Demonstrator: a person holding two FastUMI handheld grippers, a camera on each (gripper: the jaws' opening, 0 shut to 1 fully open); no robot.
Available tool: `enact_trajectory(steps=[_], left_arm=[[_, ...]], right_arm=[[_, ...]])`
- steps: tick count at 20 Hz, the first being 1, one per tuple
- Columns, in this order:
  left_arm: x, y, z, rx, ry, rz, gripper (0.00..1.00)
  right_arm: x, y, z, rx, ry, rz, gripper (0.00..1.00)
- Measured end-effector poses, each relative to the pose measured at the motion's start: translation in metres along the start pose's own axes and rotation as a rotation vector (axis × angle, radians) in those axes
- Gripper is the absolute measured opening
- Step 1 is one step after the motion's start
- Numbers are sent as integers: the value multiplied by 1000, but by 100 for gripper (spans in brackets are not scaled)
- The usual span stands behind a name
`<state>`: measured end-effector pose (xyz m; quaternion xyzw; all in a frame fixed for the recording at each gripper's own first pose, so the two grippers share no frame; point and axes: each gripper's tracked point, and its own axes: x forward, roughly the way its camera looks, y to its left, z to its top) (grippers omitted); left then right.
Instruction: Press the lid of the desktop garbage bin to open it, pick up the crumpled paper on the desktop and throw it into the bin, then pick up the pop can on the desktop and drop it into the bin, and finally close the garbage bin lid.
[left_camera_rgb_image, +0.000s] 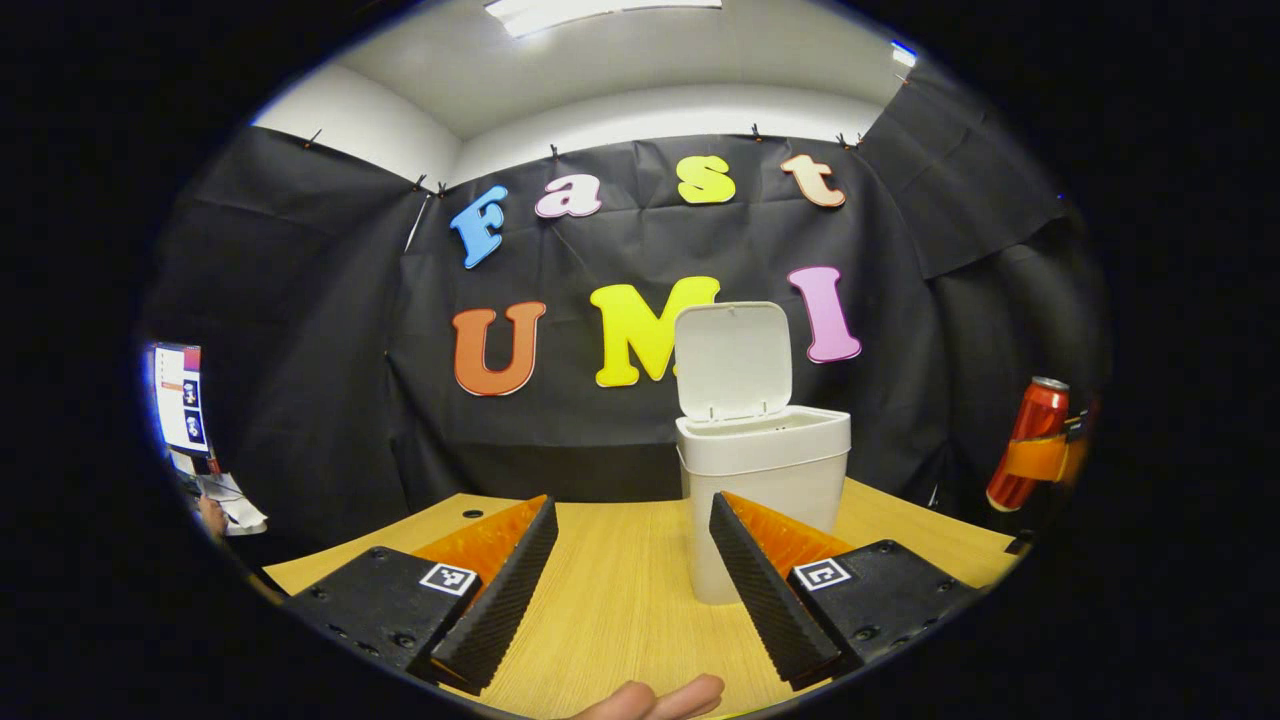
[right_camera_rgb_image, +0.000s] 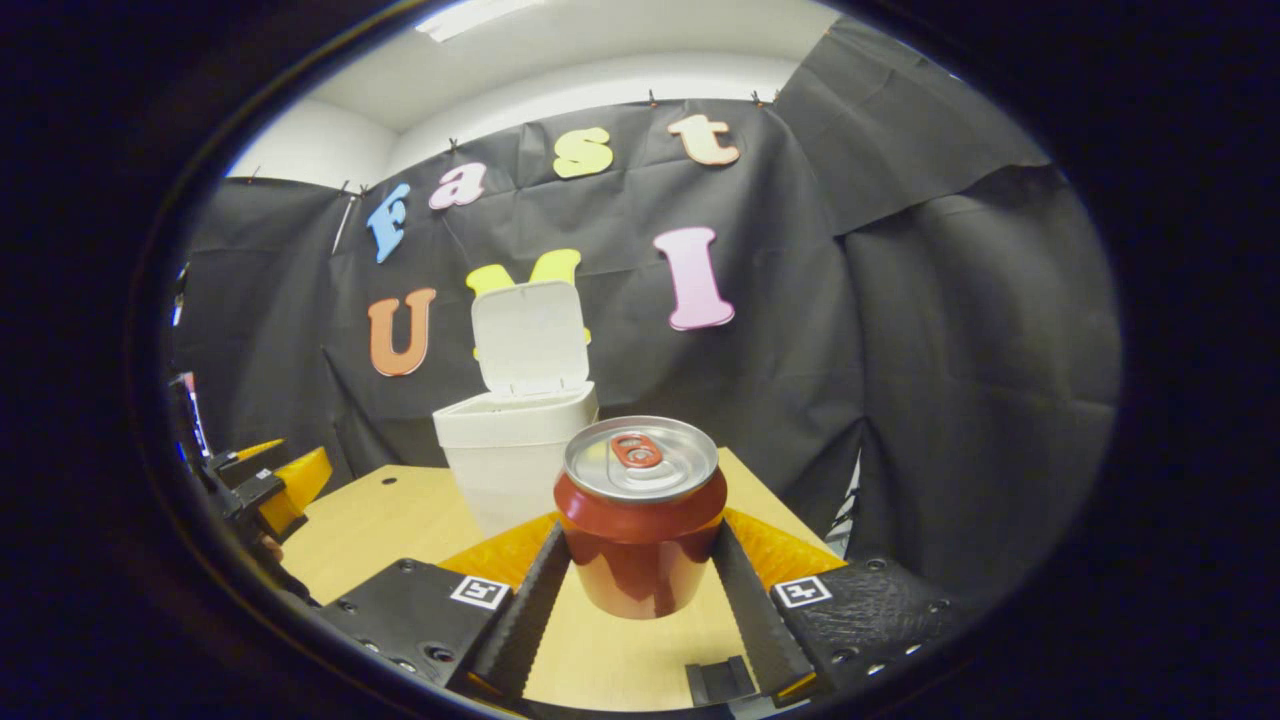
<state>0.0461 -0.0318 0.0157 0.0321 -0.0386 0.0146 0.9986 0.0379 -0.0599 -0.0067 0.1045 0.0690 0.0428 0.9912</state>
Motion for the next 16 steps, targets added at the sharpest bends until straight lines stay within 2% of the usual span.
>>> enact_trajectory(steps=[3,6,9,11,14,16], left_arm=[[-7,20,-16,9,21,15,99],[-12,24,-37,-51,74,-14,99],[-15,37,-41,-60,77,-9,99],[-16,41,-45,-52,81,-14,99],[-15,45,-51,-81,103,-29,99],[-16,49,-54,-81,113,-38,99]], right_arm=[[-5,14,17,-28,-12,35,81],[-2,30,31,-77,-11,51,80],[2,59,50,-151,-21,72,80],[11,75,64,-184,-34,70,80],[30,114,77,-185,-17,118,80],[48,128,92,-189,-14,119,80]])
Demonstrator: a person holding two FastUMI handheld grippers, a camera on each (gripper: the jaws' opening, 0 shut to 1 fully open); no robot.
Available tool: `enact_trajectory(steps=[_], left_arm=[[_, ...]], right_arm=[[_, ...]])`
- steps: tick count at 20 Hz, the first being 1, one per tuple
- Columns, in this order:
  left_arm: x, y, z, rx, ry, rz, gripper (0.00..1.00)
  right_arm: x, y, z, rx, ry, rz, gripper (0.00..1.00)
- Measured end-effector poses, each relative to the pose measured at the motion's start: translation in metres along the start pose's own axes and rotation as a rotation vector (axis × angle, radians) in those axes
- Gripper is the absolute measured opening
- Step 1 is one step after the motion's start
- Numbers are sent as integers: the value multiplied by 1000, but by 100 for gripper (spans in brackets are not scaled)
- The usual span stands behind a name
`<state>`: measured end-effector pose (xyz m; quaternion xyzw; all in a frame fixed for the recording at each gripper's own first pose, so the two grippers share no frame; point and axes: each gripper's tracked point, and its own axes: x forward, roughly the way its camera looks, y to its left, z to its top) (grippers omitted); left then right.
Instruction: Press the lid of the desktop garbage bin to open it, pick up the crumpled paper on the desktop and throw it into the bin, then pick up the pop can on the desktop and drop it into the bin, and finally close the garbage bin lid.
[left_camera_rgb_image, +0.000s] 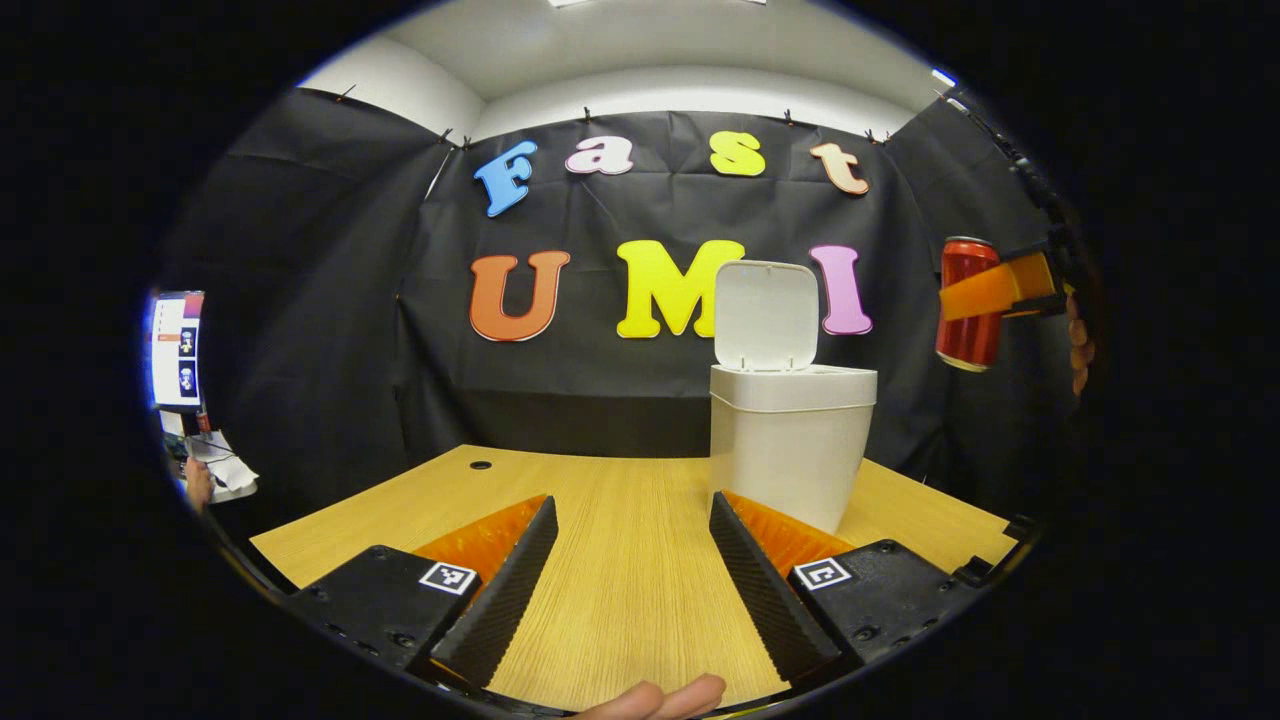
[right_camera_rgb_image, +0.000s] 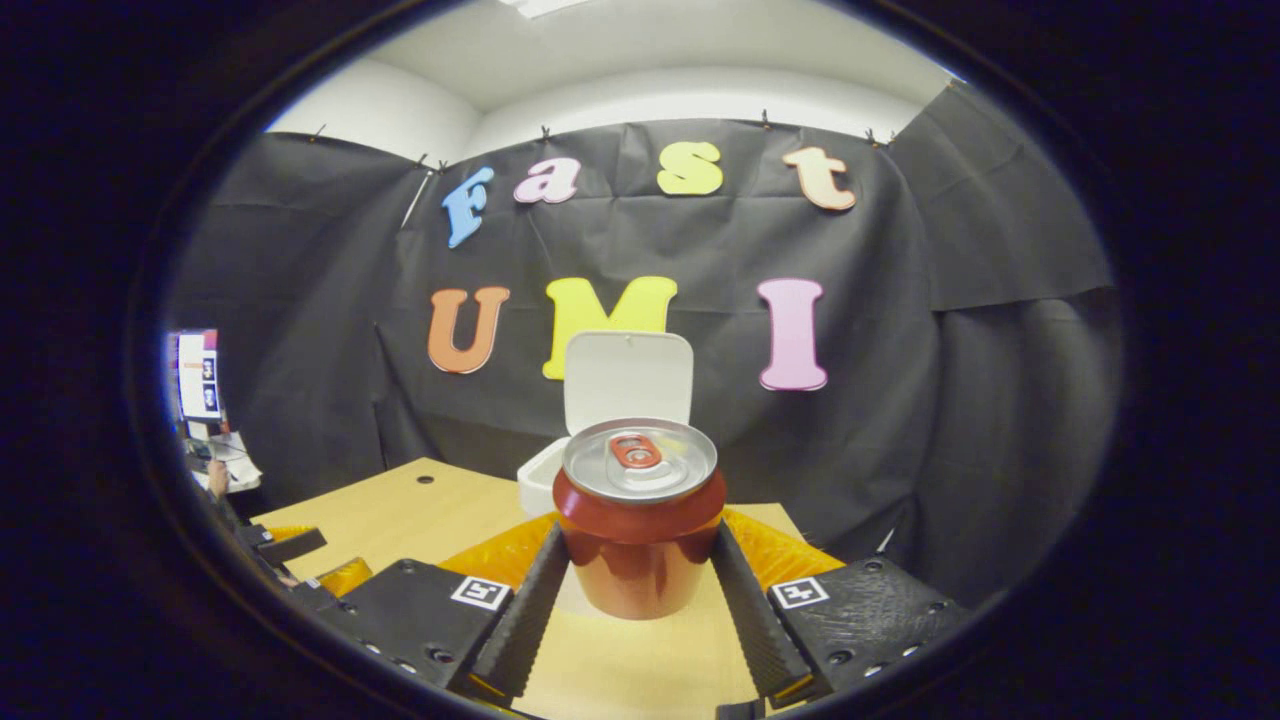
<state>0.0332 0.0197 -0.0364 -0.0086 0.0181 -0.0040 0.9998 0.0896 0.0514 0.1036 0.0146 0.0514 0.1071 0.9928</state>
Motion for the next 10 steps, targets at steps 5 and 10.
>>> enact_trajectory(steps=[5,10], left_arm=[[0,17,-2,-9,23,3,100],[-2,29,3,-43,17,6,99]], right_arm=[[52,1,34,-8,-1,-72,79],[106,12,53,31,46,-86,80]])
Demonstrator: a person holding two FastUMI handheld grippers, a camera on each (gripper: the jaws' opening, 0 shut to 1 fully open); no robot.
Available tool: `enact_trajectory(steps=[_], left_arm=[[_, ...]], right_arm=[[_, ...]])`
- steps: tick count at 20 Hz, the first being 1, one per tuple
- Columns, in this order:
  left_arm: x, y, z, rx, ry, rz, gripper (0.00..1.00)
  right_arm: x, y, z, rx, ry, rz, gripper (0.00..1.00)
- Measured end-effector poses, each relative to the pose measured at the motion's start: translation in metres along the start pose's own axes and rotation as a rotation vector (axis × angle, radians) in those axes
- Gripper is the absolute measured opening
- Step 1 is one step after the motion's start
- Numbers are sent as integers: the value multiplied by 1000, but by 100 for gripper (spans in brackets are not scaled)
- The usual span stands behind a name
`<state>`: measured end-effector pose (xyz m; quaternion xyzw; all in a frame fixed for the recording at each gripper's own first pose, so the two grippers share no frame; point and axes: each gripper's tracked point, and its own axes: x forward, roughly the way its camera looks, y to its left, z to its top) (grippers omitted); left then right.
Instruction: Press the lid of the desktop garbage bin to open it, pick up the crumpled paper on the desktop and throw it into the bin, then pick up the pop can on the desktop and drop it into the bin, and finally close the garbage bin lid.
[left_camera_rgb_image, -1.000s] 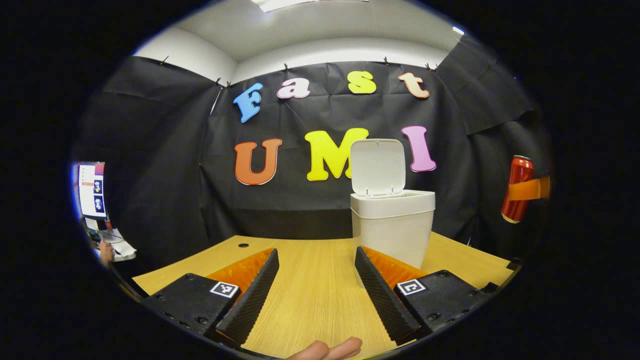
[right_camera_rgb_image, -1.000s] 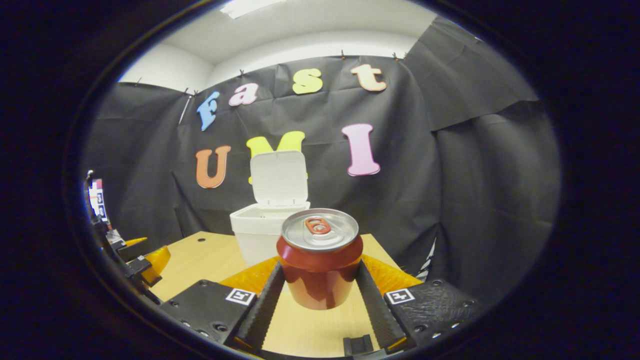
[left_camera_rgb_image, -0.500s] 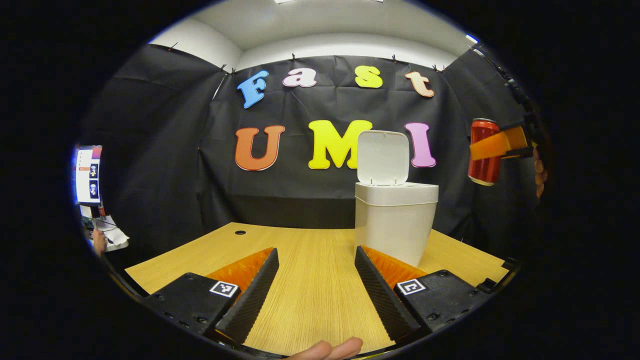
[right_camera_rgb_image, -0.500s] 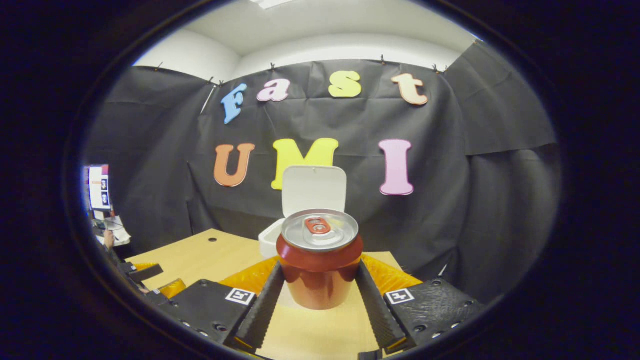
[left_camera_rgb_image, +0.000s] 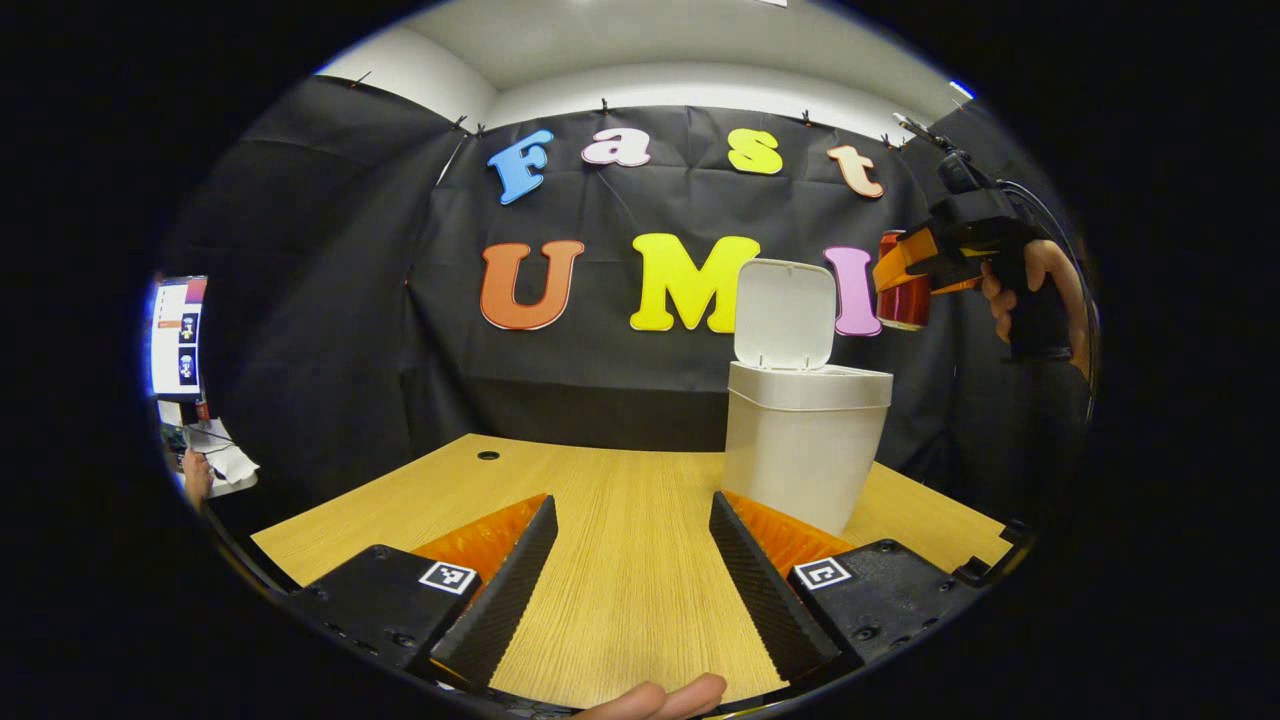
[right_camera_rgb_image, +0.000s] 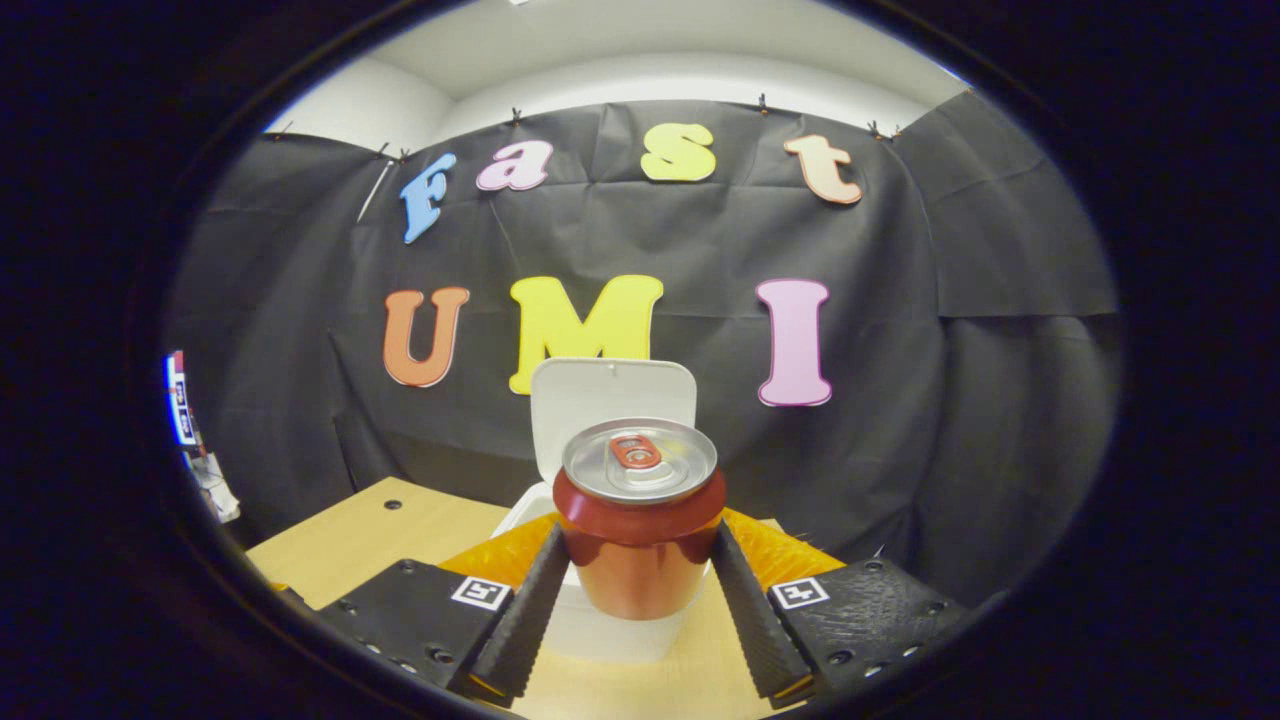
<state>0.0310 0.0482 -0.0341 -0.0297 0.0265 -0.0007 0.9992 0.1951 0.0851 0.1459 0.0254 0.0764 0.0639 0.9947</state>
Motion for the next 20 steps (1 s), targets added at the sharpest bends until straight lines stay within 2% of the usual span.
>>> enact_trajectory(steps=[3,5,7,10,14,20], left_arm=[[-3,4,3,0,-6,-5,99],[-2,12,3,15,-6,4,99],[-2,20,1,13,1,17,99],[2,37,-1,3,9,45,99],[2,47,-2,-34,20,55,98],[0,47,-1,-17,17,39,96]], right_arm=[[29,21,3,18,41,47,79],[46,25,1,54,82,39,79],[65,25,2,33,105,5,80],[84,30,14,20,85,5,79],[95,29,18,7,77,-8,80],[101,33,25,11,78,-25,80]])
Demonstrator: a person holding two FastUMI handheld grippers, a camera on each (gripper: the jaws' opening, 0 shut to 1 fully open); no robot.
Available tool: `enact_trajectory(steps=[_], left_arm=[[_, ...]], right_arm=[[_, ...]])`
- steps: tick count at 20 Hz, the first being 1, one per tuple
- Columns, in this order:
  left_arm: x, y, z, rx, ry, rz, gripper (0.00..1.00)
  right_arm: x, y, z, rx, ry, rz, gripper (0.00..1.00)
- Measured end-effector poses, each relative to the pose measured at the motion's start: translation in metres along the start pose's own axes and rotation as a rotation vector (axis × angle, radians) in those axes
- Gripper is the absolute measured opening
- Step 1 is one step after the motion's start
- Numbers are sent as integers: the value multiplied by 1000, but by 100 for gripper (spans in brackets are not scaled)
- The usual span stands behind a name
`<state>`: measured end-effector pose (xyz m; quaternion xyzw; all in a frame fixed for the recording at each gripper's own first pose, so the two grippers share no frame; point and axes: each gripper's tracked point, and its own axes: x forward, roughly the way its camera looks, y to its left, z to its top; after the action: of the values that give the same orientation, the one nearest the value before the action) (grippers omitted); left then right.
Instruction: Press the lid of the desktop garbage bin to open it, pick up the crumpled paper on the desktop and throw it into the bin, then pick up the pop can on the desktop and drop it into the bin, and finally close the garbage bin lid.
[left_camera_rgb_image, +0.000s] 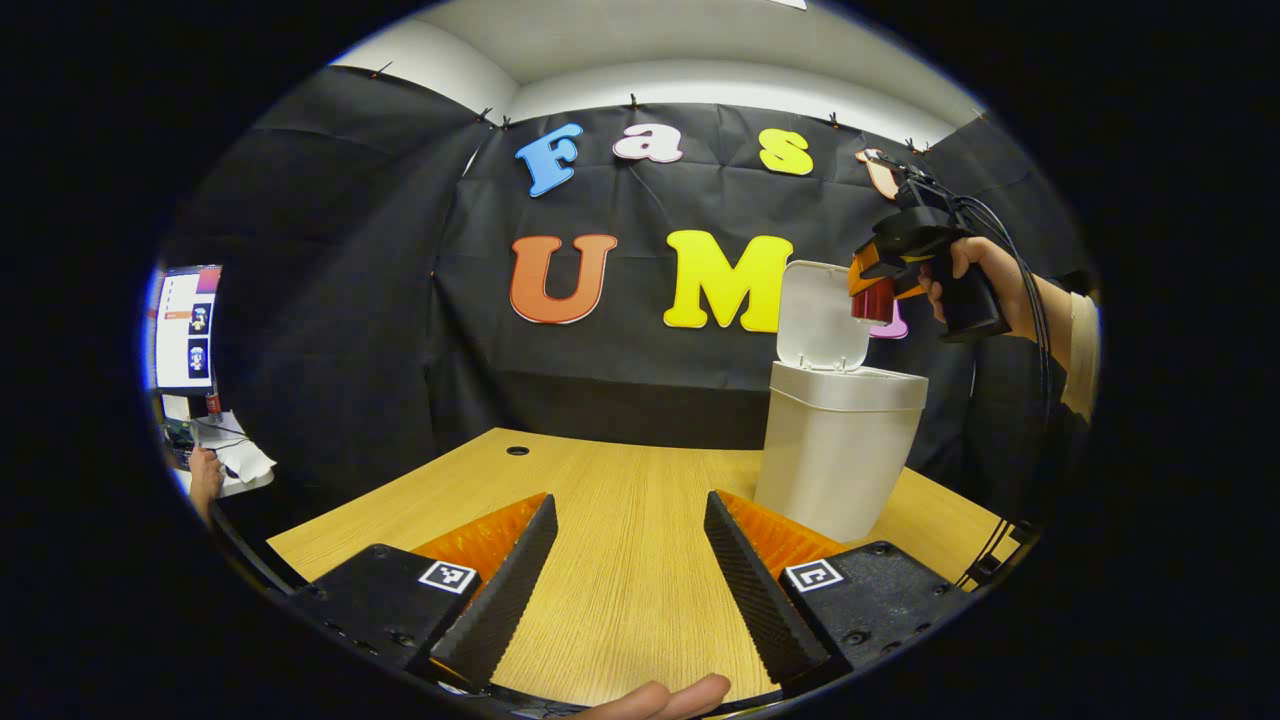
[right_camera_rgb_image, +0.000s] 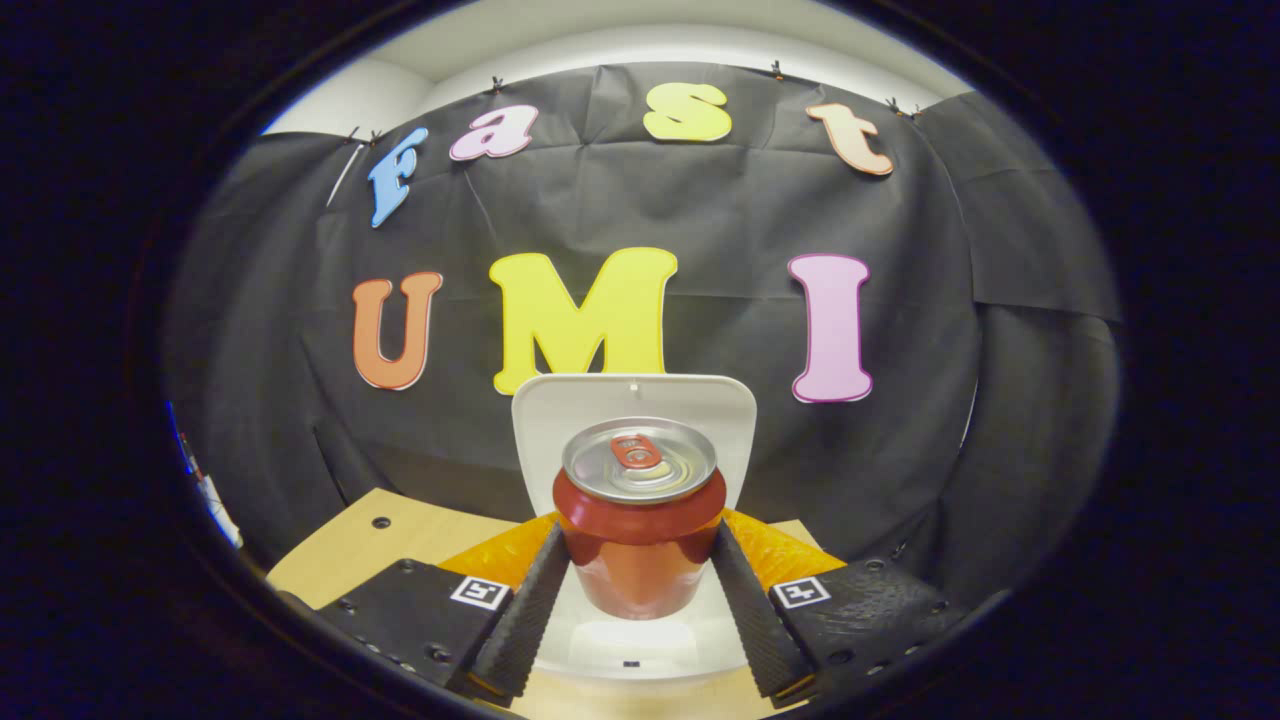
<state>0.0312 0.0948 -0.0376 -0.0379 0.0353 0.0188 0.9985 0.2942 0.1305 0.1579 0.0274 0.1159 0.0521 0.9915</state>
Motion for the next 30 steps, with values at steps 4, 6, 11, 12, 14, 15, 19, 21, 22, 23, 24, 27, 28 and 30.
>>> enact_trajectory(steps=[4,6,11,12,14,15,19,21,22,23,24,27,28,30], left_arm=[[-1,0,-3,15,8,3,96],[-1,-3,-2,23,10,-8,96],[-2,-5,-1,40,6,-29,96],[-3,-5,-2,36,10,-29,96],[-1,-2,-4,21,20,-18,96],[0,0,-5,12,23,-9,96],[3,20,-7,-23,33,34,96],[7,19,-14,-38,47,31,96],[9,20,-15,-35,50,31,96],[11,19,-16,-24,50,30,97],[12,20,-18,-9,57,30,96],[15,20,-24,20,70,34,96],[16,19,-26,19,74,31,97],[18,15,-29,10,83,15,96]], right_arm=[[7,2,-2,34,12,-14,82],[10,2,0,44,9,-25,84],[14,5,7,5,-9,-18,96],[14,8,12,11,-18,-5,96],[12,10,25,21,-39,2,96],[11,11,35,24,-59,1,96],[16,13,78,50,-162,7,96],[27,17,91,70,-186,20,96],[34,22,95,71,-191,41,95],[40,25,100,75,-207,62,95],[48,28,107,79,-232,76,95],[71,32,111,55,-271,56,97],[80,35,107,26,-261,55,95],[92,35,97,-74,-230,32,95]])
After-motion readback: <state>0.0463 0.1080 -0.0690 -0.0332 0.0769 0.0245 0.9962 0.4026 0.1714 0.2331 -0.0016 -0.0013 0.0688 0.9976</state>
